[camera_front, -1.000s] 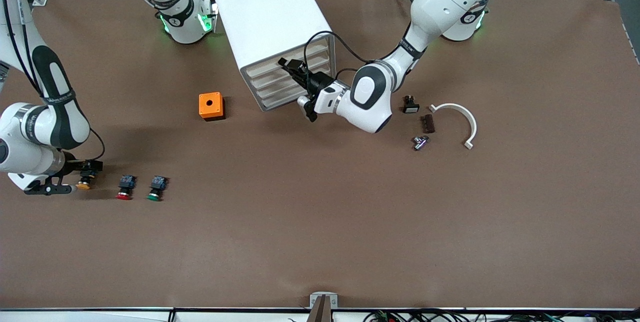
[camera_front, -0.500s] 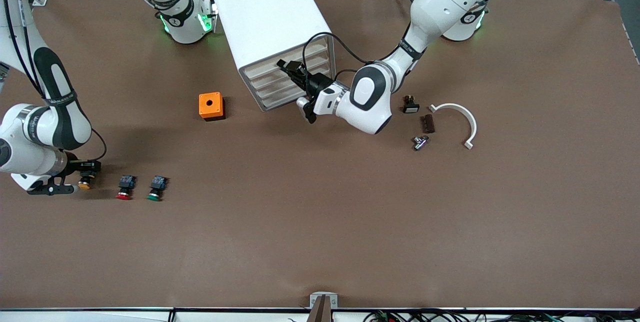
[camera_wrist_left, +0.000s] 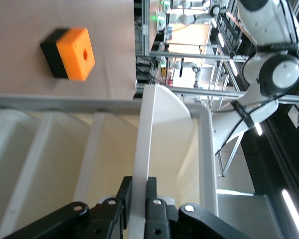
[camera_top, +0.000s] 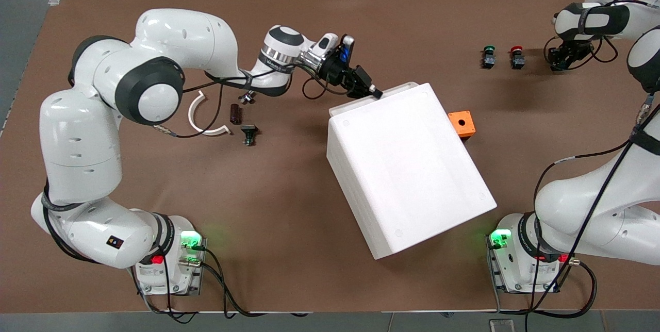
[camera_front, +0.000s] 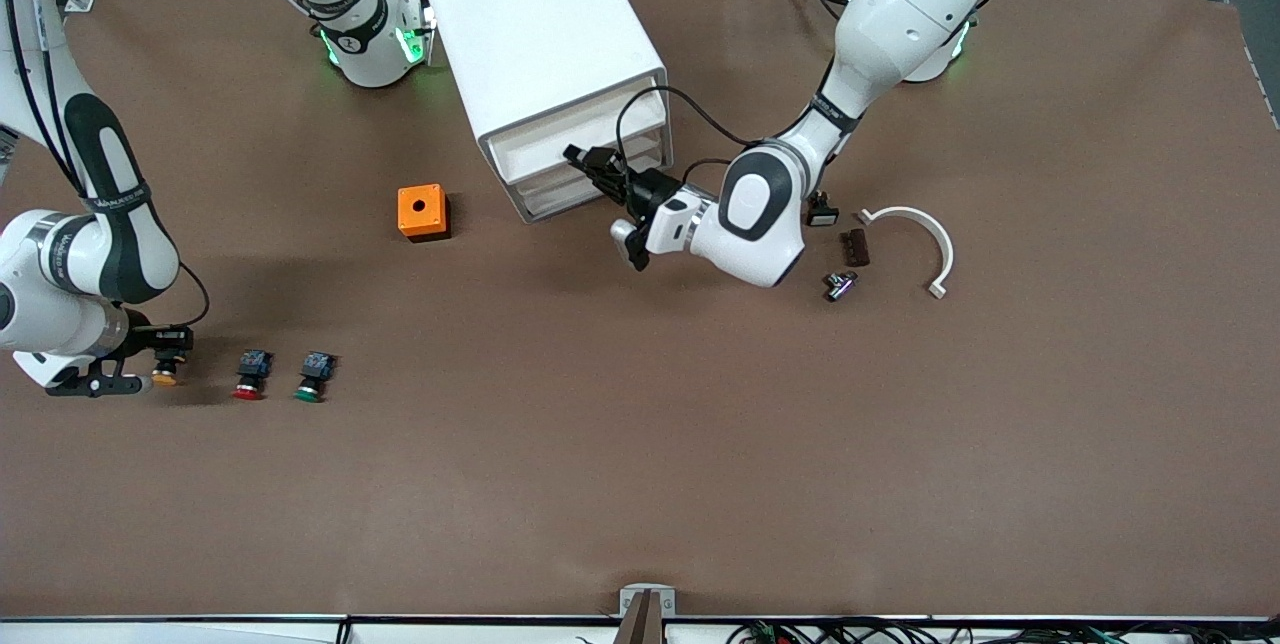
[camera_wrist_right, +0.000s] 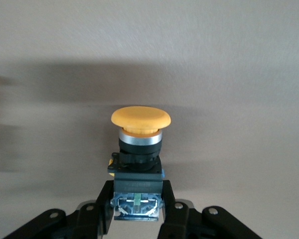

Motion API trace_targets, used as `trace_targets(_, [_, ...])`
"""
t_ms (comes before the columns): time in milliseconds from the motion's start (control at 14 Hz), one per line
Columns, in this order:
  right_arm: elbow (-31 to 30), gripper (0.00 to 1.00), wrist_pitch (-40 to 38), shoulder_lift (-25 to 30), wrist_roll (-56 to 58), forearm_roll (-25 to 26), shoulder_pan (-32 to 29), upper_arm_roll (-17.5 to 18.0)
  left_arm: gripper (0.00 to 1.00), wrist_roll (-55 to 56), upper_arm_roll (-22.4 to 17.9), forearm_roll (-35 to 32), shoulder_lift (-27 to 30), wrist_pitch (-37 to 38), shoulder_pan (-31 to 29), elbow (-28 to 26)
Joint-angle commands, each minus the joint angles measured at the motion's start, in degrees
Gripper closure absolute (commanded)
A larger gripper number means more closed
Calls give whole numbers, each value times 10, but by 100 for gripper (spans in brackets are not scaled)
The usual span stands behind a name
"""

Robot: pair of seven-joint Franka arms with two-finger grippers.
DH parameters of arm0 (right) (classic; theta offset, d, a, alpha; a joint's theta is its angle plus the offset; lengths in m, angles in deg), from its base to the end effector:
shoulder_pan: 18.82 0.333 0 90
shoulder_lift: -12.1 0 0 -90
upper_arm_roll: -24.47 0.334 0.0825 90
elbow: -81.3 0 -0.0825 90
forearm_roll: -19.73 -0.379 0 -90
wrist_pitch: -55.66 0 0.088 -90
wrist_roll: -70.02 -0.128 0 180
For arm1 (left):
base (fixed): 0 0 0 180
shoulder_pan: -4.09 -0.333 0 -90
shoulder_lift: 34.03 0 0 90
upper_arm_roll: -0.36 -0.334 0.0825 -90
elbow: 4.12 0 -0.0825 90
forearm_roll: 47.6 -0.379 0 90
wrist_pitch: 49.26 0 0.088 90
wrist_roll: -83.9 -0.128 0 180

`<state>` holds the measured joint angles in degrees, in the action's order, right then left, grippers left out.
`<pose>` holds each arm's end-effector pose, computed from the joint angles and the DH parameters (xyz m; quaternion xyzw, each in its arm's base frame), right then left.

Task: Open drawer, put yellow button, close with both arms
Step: 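Pull the drawer open with the left gripper while the right gripper lifts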

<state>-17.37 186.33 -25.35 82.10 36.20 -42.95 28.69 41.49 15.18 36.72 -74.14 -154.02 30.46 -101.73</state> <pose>0.6223 -0.2417 0.1979 0.9954 0.0239 -0.0656 0.0661 0.4560 -0.5018 0.2457 0.7162 -0.1780 -0.2064 0.6425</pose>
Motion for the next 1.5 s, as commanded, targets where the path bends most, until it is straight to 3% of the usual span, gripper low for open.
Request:
trace_targets(0, [19, 78, -69, 41, 1, 10, 22, 9, 92, 20, -13, 3, -19, -11, -9, 33])
trace_targets(286, [52, 77, -253, 122, -45, 8, 82, 8, 94, 20, -14, -8, -24, -8, -32, 47])
trace_targets(500, [53, 77, -349, 185, -105, 0, 124, 10, 94, 16, -14, -8, -33, -8, -44, 58])
trace_targets(643, [53, 77, -388, 224, -130, -53, 143, 9, 94, 16, -13, -21, -47, 1, -61, 76])
trace_targets(929, [53, 76, -452, 278, -241, -60, 206, 11, 94, 16, -14, -21, -52, 14, -80, 86])
trace_targets(1286, [53, 76, -493, 316, -393, -116, 289, 10, 92, 22, -15, -20, -51, 14, -81, 90])
trace_targets(1357, [53, 76, -499, 318, -441, -119, 314, 10, 78, 23, -15, -23, -46, 14, -81, 90])
trace_targets(1429, [53, 76, -500, 322, -483, -135, 334, 10, 46, 29, -15, -24, -45, 14, -82, 90])
